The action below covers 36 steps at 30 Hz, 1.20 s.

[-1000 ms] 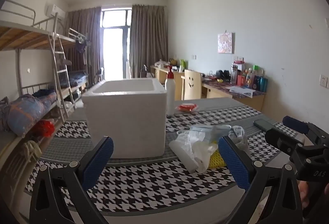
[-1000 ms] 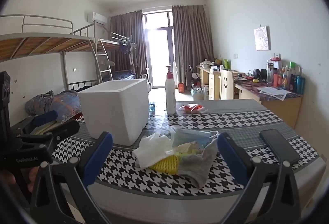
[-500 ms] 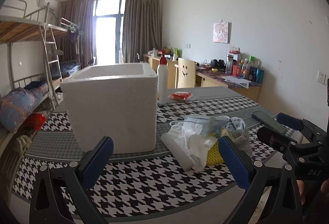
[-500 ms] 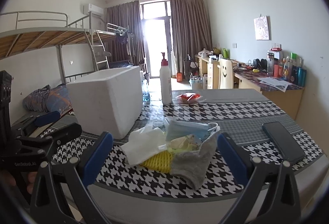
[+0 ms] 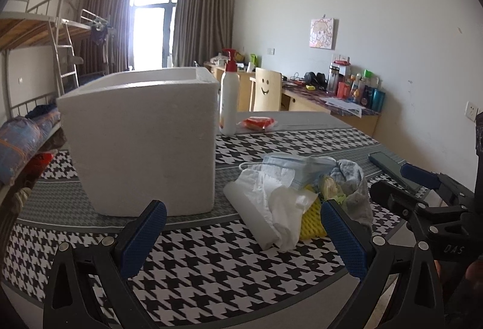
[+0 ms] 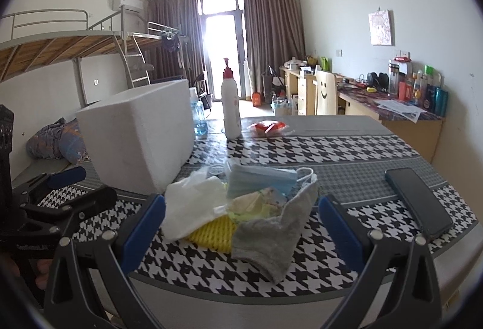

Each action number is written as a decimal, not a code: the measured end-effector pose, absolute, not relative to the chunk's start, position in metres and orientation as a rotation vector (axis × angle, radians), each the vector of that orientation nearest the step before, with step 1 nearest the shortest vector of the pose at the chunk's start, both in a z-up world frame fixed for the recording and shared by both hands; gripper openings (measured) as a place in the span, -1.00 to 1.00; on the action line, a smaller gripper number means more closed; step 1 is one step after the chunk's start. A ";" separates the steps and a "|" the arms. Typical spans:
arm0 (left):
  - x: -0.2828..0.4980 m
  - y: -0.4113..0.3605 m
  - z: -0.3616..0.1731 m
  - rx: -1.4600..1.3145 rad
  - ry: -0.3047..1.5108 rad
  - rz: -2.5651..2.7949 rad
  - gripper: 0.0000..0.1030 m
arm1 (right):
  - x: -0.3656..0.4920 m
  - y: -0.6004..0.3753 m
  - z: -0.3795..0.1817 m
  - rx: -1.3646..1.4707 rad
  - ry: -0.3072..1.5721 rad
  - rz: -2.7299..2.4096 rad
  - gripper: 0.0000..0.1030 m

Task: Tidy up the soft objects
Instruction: 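Move left tool toward white tissue while right tool approaches grey sock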

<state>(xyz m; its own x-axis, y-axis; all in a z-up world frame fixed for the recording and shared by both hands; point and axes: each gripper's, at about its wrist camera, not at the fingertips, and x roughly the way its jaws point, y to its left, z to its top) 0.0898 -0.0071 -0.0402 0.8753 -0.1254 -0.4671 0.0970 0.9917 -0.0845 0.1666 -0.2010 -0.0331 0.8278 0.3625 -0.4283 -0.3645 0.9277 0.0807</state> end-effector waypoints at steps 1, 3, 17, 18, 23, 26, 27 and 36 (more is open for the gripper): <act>0.091 -0.007 -0.041 -0.058 0.496 -0.117 0.98 | 0.169 -0.202 -0.034 -0.002 0.459 0.384 0.99; 0.095 -0.009 -0.043 -0.056 0.507 -0.120 0.98 | 0.171 -0.204 -0.035 0.002 0.466 0.386 0.99; 0.129 -0.034 -0.052 -0.013 0.583 -0.186 0.54 | 0.188 -0.216 -0.048 0.023 0.519 0.366 0.99; 0.132 -0.035 -0.052 -0.006 0.586 -0.190 0.54 | 0.188 -0.217 -0.048 0.027 0.521 0.368 0.99; 0.145 -0.043 -0.054 0.012 0.615 -0.203 0.53 | 0.198 -0.223 -0.051 0.055 0.549 0.373 0.99; 0.152 -0.047 -0.056 0.023 0.634 -0.210 0.49 | 0.203 -0.225 -0.053 0.068 0.563 0.377 0.99; 0.155 -0.048 -0.057 0.027 0.641 -0.211 0.47 | 0.203 -0.225 -0.054 0.072 0.566 0.382 0.99; 0.174 -0.058 -0.064 0.061 0.697 -0.222 0.40 | 0.208 -0.230 -0.062 0.122 0.626 0.418 0.99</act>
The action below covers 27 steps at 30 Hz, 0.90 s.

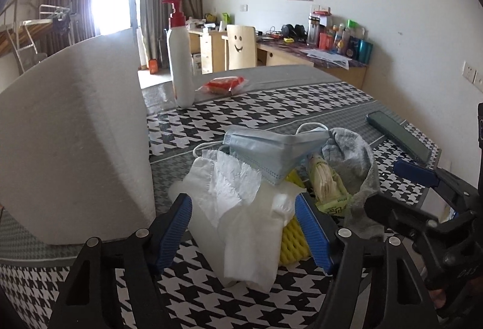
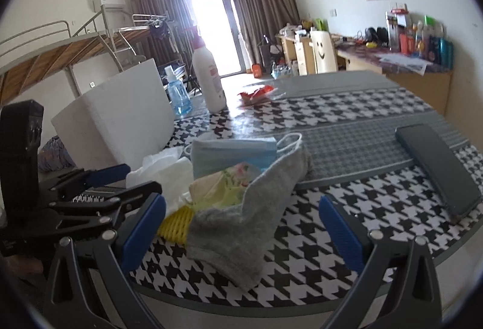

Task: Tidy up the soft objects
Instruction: 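Move left tool toward white tissue while right tool approaches grey sock, then close left tool on white tissue while right tool grasps grey sock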

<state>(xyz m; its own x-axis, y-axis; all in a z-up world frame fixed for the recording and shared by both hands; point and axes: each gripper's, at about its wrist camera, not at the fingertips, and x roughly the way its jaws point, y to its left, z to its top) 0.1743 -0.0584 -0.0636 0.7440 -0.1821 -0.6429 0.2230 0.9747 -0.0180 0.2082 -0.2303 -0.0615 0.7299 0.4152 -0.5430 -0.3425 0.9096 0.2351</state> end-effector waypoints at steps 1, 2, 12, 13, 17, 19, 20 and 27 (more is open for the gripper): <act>0.175 -0.059 -0.064 0.068 0.699 -0.221 0.39 | 0.208 -0.230 -0.063 0.119 0.629 0.416 0.98; 0.177 -0.060 -0.065 0.074 0.701 -0.220 0.39 | 0.208 -0.230 -0.064 0.115 0.634 0.417 0.92; 0.191 -0.065 -0.077 0.100 0.732 -0.206 0.39 | 0.211 -0.233 -0.074 0.117 0.705 0.433 0.23; 0.192 -0.065 -0.078 0.101 0.738 -0.208 0.39 | 0.211 -0.235 -0.075 0.121 0.711 0.434 0.14; 0.197 -0.068 -0.081 0.100 0.755 -0.218 0.19 | 0.211 -0.238 -0.076 0.128 0.720 0.431 -0.16; 0.200 -0.069 -0.083 0.096 0.771 -0.227 0.08 | 0.210 -0.240 -0.076 0.131 0.722 0.423 -0.30; 0.201 -0.070 -0.084 0.097 0.775 -0.231 0.01 | 0.209 -0.242 -0.075 0.135 0.722 0.422 -0.38; 0.207 -0.074 -0.089 0.112 0.799 -0.240 -0.11 | 0.204 -0.249 -0.073 0.144 0.712 0.415 -0.59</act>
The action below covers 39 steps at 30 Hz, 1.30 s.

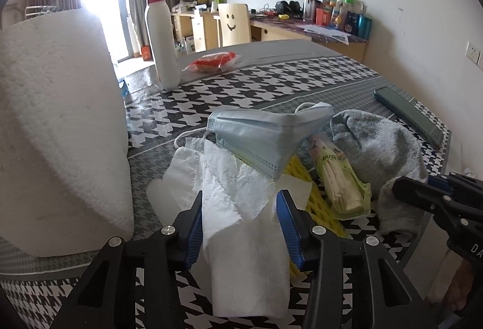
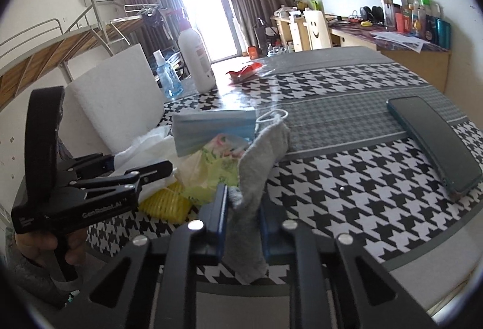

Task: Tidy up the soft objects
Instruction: 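Close left tool on white tissue while right tool grasps grey sock, then lift tissue with left tool while right tool carries sock toward foam box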

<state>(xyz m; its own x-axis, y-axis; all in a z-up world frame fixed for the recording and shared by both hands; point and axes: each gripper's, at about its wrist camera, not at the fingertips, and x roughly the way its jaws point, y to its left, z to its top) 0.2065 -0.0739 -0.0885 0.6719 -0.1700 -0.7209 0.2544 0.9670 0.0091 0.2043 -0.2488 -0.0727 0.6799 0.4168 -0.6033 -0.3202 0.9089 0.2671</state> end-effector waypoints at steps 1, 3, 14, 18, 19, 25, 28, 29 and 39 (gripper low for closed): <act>0.207 -0.074 -0.089 0.112 0.802 -0.241 -0.15 | 0.204 -0.250 -0.073 0.145 0.711 0.413 -0.61; 0.209 -0.074 -0.091 0.113 0.816 -0.245 -0.29 | 0.203 -0.251 -0.073 0.145 0.711 0.408 -0.64; 0.202 -0.065 -0.087 0.072 0.817 -0.272 -0.86 | 0.202 -0.253 -0.070 0.141 0.712 0.397 -0.72; 0.193 -0.062 -0.079 0.065 0.780 -0.296 -0.91 | 0.201 -0.251 -0.064 0.142 0.700 0.404 -0.74; 0.191 -0.060 -0.077 0.061 0.774 -0.301 -0.91 | 0.201 -0.250 -0.063 0.145 0.697 0.407 -0.75; 0.178 -0.052 -0.062 0.029 0.727 -0.328 -0.92 | 0.199 -0.247 -0.054 0.153 0.664 0.412 -0.77; 0.172 -0.047 -0.052 0.019 0.696 -0.332 -0.92 | 0.195 -0.244 -0.045 0.140 0.638 0.410 -0.77; 0.169 -0.045 -0.049 0.015 0.685 -0.332 -0.92 | 0.193 -0.242 -0.042 0.135 0.629 0.412 -0.77; 0.138 -0.030 -0.020 0.003 0.590 -0.325 -0.92 | 0.188 -0.228 -0.017 0.093 0.558 0.425 -0.77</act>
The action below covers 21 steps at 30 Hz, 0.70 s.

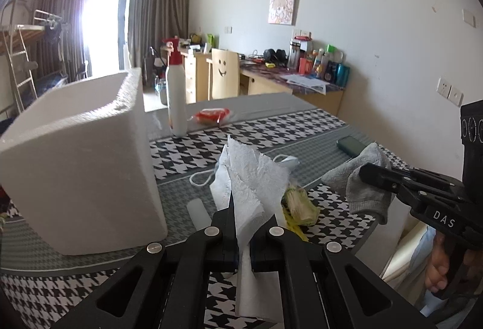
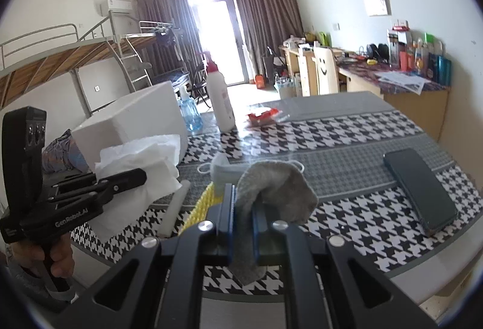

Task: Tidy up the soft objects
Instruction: 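Lift tissue with left tool while right tool carries sock toward foam box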

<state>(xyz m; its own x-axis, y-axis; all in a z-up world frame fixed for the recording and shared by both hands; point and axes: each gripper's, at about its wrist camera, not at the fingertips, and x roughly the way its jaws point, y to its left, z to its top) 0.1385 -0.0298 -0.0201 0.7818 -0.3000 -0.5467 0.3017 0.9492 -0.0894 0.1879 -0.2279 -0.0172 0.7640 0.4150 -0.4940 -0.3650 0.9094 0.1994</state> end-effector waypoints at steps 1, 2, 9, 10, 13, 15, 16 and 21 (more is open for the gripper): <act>0.136 -0.029 -0.018 0.002 0.584 -0.322 -0.92 | 0.187 -0.226 -0.015 0.089 0.552 0.425 -0.77; 0.135 -0.027 -0.017 0.001 0.581 -0.318 -0.92 | 0.187 -0.227 -0.013 0.086 0.546 0.428 -0.77; 0.124 -0.021 -0.007 -0.002 0.556 -0.301 -0.92 | 0.182 -0.221 -0.002 0.062 0.514 0.435 -0.77; 0.122 -0.021 -0.004 0.002 0.548 -0.299 -0.92 | 0.180 -0.221 -0.001 0.060 0.506 0.436 -0.77; 0.118 -0.020 0.001 0.008 0.531 -0.297 -0.92 | 0.180 -0.219 0.003 0.053 0.494 0.432 -0.77; 0.117 -0.018 0.004 0.007 0.525 -0.295 -0.92 | 0.181 -0.217 0.004 0.050 0.492 0.428 -0.76; 0.116 -0.017 0.006 0.007 0.522 -0.294 -0.92 | 0.180 -0.216 0.005 0.050 0.489 0.427 -0.76; 0.118 -0.017 0.015 0.013 0.506 -0.281 -0.92 | 0.180 -0.213 0.013 0.049 0.460 0.438 -0.76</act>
